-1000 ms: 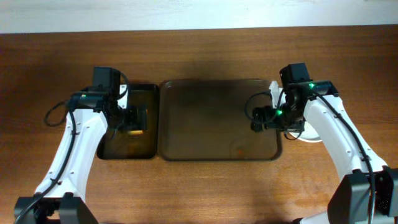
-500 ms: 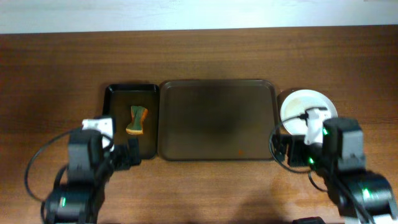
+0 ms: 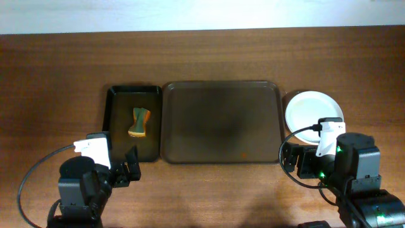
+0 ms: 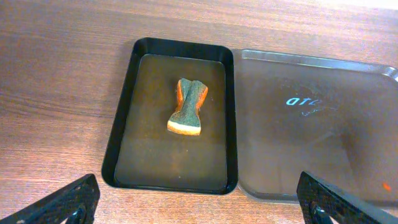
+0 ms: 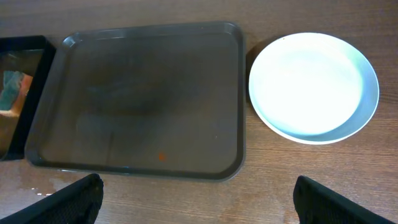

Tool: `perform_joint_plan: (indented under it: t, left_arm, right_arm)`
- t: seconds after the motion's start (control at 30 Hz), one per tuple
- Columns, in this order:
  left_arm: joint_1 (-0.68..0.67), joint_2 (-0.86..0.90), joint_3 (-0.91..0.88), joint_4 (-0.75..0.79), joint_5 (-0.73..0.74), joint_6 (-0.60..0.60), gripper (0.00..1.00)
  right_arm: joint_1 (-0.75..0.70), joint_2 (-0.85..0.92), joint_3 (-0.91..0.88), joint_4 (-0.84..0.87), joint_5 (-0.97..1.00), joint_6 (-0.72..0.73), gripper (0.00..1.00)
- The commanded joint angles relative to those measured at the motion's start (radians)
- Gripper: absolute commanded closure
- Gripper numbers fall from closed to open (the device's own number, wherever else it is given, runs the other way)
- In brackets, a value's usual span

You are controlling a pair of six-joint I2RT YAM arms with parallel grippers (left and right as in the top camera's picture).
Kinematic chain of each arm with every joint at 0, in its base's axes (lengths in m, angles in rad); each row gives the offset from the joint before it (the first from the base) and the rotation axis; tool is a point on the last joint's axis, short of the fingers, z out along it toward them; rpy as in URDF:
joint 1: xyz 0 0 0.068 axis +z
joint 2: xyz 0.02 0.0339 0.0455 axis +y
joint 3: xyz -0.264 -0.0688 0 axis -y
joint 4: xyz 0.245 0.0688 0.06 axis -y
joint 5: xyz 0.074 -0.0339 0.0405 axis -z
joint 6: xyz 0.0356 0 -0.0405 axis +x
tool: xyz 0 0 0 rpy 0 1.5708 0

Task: Clean dirty plates on tray and stack at the side

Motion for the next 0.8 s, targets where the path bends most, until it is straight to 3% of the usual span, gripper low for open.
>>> perform_joint_plan:
  t: [0.0, 0.13, 0.3, 0.53, 0.63, 0.7, 0.77]
  left_arm:
    - [0.0, -0.005, -0.008, -0.002, 0.0, 0.012, 0.0]
    - [0.0, -0.005, -0.008, -0.002, 0.0, 0.012, 0.0]
    - [0.0, -0.005, -0.008, -0.002, 0.0, 0.012, 0.0]
    - [0.0, -0.005, -0.008, -0.002, 0.0, 0.012, 0.0]
    - [0.0, -0.005, -0.008, -0.001, 0.0, 0.012, 0.0]
    - [0.0, -0.005, -0.008, -0.002, 0.0, 0.012, 0.0]
    - [0.0, -0.005, -0.008, -0.002, 0.0, 0.012, 0.0]
  right_arm:
    - [0.004, -0.026, -0.01, 0.001, 0.074, -0.047, 0.02]
    - [0.004, -0.185, -0.082, 0.172, 0.08, -0.049, 0.02]
    - [0.005, -0.509, -0.474, 0.679, 0.068, -0.048, 0.02]
    - [0.005, -0.725, -0.855, 1.095, 0.088, -0.048, 0.02]
    - [0.005, -0.725, -0.951, 1.123, 0.098, -0.084, 0.02]
    - [0.004, -0.725, -0.951, 0.958, 0.095, -0.101, 0.02]
    - [0.005, -0.725, -0.951, 0.927, 0.084, -0.097, 0.02]
